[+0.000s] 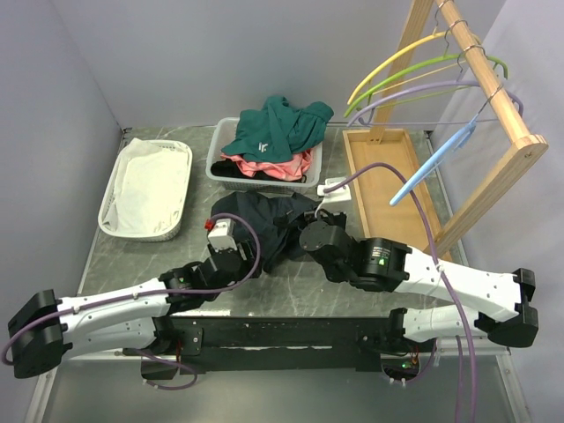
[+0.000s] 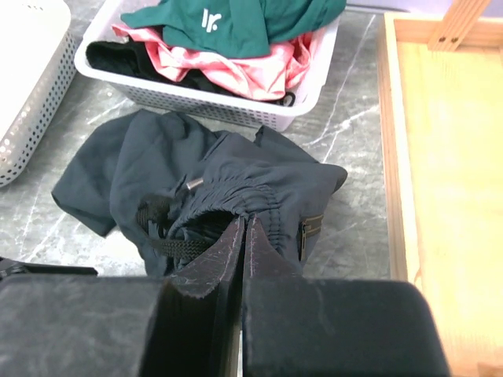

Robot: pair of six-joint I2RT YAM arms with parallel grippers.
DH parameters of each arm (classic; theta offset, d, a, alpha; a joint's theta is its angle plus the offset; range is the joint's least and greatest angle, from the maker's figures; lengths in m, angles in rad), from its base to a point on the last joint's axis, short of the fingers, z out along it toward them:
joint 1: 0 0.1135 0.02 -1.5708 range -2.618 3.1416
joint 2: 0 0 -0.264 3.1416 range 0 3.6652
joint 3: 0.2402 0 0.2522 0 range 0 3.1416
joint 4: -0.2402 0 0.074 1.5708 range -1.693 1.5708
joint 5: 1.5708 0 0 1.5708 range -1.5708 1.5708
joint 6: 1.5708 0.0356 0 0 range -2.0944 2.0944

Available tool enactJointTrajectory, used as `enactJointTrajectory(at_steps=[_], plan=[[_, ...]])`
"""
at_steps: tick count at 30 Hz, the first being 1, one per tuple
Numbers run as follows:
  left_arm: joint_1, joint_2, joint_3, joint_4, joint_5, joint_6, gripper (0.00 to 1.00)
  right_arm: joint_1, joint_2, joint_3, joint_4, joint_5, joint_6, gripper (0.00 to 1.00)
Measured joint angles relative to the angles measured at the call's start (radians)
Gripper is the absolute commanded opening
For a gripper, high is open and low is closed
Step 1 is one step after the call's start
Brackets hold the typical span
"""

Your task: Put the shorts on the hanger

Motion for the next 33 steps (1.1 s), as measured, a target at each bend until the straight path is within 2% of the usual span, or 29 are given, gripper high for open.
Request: enactJointTrajectory(at_steps=[11,13,15,19,22,26,33], plan=[[-0.023,0.092,-0.047,0.184,0.006,0.020,0.65,0.000,0.015,0.055,-0.010,-0.005,-0.059,0.00],[-0.043,0.092,-0.076,0.228,0.020,0.031,0.66,0.000,0.025,0.064,-0.013,-0.008,-0.062,0.00],[-0.056,0.097,-0.099,0.266,0.035,0.039,0.72,0.000,0.034,0.065,-0.014,-0.012,-0.063,0.00],[-0.063,0.167,-0.112,0.324,0.042,0.042,0.75,0.000,0.048,0.066,-0.017,-0.020,-0.063,0.00],[-0.063,0.251,-0.103,0.343,0.024,0.031,0.72,0.000,0.053,0.070,-0.025,-0.027,-0.062,0.00],[-0.063,0.334,-0.084,0.361,-0.035,-0.012,0.62,0.000,0.060,0.094,-0.041,-0.042,-0.058,0.00],[-0.063,0.360,-0.063,0.418,-0.109,-0.040,0.57,0.000,0.058,0.098,-0.066,-0.046,-0.044,0.00]])
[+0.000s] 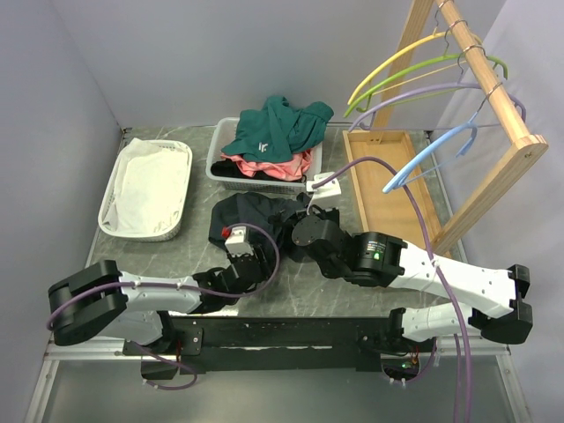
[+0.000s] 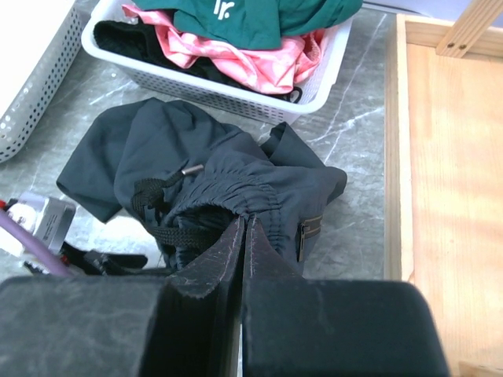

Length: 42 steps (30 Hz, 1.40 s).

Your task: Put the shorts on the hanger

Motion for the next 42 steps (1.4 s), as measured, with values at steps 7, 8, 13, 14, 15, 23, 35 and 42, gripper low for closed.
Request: enactJointTrajectory(at_steps=[7,8,13,14,15,23,35,42], plan=[[0.001,0.051,0.020,0.105,-0.021,0.053,0.83,0.000,-0.002,0.000,-0.009,-0.017,0.005,0.00],[0.000,0.052,0.019,0.140,-0.013,0.072,0.84,0.000,-0.002,0.000,-0.010,-0.017,0.005,0.00],[-0.006,0.089,0.034,0.211,-0.006,0.117,0.77,0.000,-0.002,0.001,-0.019,-0.018,0.006,0.00],[-0.006,0.106,0.040,0.212,-0.010,0.116,0.75,0.000,-0.002,0.001,-0.021,-0.019,0.006,0.00],[-0.007,0.126,0.048,0.212,-0.015,0.113,0.71,0.000,-0.002,0.001,-0.022,-0.020,0.006,0.00],[-0.010,0.190,0.090,0.091,-0.128,0.014,0.01,0.000,-0.003,0.001,-0.034,-0.026,0.020,0.00],[-0.007,-0.464,0.547,-0.639,-0.269,0.147,0.01,0.000,-0.054,-0.006,-0.064,-0.025,0.019,0.00],[-0.006,-0.368,1.082,-0.911,-0.158,0.352,0.07,0.003,-0.056,0.189,-0.022,-0.051,-0.098,0.00]])
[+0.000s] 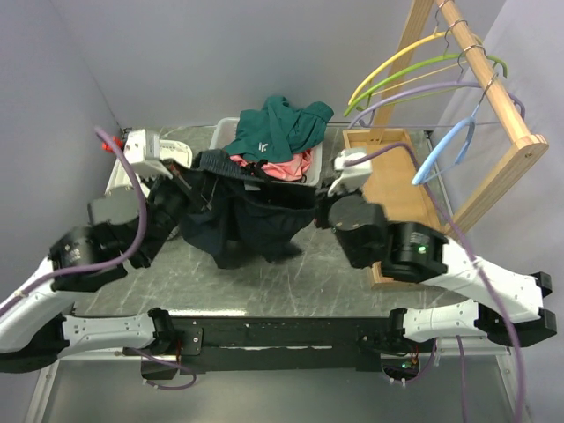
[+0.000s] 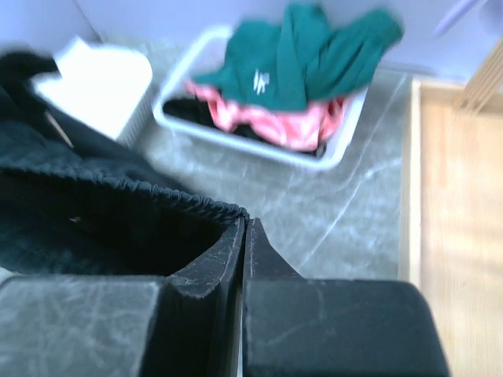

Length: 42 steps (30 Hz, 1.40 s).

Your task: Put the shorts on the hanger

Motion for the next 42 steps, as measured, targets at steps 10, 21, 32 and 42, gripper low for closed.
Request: enactJointTrajectory(at_steps=[10,21,32,42], plan=[[0.261,0.095,-0.001,-0.106,0.285,0.034,0.06,-0.021,-0.028,0.068,0.044,-0.005,-0.084,0.00],[0.557,0.114,-0.727,0.160,0.767,-0.124,0.53,-0.077,-0.019,-0.611,0.245,-0.208,0.209,0.09],[0.560,0.049,-0.597,0.193,0.791,-0.112,0.83,-0.088,0.004,-0.719,0.473,-0.221,0.259,0.63],[0.560,0.020,-0.519,0.139,0.750,-0.067,0.89,0.123,-0.047,-0.784,0.661,-0.116,0.163,0.71]])
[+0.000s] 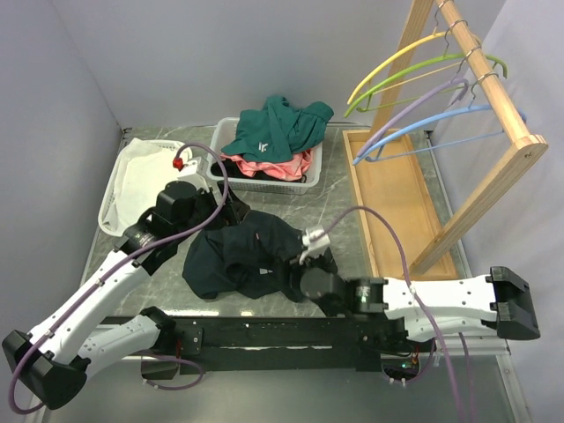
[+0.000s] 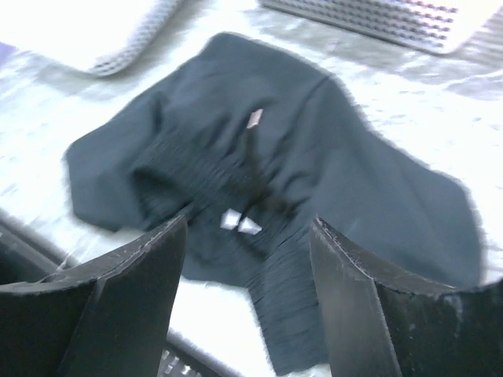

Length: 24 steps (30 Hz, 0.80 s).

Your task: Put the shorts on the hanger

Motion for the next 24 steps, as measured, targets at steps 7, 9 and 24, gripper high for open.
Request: enactJointTrajectory(at_steps=[7,9,24], plan=[[0.000,0.006,0.021,-0.014,-0.005,0.018,0.89,0.175,-0.041,-0.107,0.128,0.212,-0.059,0.71],[0.000,0.012,0.021,-0.016,-0.005,0.026,0.89,0.191,-0.060,-0.106,0.131,0.269,-0.062,0.71],[0.007,0.063,0.040,-0.036,0.001,0.046,0.89,0.103,-0.106,0.357,-0.750,0.604,0.559,0.75]])
